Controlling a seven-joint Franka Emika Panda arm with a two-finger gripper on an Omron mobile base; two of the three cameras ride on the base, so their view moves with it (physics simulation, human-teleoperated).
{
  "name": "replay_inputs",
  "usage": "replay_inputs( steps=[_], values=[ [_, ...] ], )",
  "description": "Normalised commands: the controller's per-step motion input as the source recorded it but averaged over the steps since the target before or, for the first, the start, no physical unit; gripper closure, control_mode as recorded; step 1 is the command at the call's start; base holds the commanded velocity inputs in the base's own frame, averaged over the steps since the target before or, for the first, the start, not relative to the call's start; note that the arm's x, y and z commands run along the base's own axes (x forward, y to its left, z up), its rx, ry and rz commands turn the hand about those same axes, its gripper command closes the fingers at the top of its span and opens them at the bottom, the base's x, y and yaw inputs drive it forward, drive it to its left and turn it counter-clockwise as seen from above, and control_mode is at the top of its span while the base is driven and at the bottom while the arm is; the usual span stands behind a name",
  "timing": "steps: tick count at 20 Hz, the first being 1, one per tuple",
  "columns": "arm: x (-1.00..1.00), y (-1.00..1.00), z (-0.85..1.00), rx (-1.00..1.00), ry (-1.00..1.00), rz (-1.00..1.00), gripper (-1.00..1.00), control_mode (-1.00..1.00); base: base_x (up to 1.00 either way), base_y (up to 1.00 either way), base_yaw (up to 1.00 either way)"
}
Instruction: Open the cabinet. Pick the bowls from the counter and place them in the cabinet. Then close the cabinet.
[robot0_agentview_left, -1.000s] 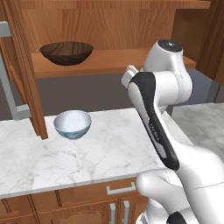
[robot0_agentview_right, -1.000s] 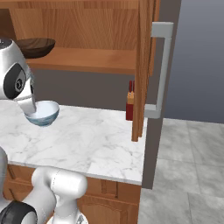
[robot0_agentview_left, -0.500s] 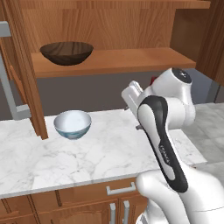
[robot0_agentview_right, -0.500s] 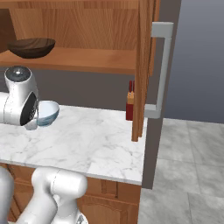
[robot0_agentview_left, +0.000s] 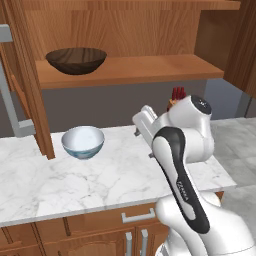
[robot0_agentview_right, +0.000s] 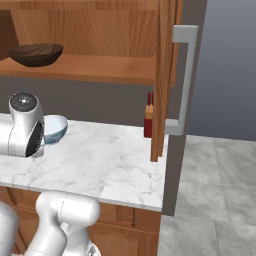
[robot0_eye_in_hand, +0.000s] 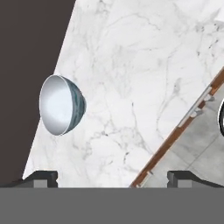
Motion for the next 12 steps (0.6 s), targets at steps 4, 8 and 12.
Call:
replay_inputs(
  steps=[4, 8, 12],
  values=[
    [0.21, 0.00, -0.08, 0.00, 0.00, 0.11, -1.00, -1.00, 0.00, 0.00, 0.00],
    [0.31, 0.00, -0.14, 0.00, -0.01, 0.11, -1.00, -1.00, 0.00, 0.00, 0.00],
    [0.29, 0.01, -0.18, 0.00, -0.07, 0.09, -1.00, -1.00, 0.00, 0.00, 0.00]
  ],
)
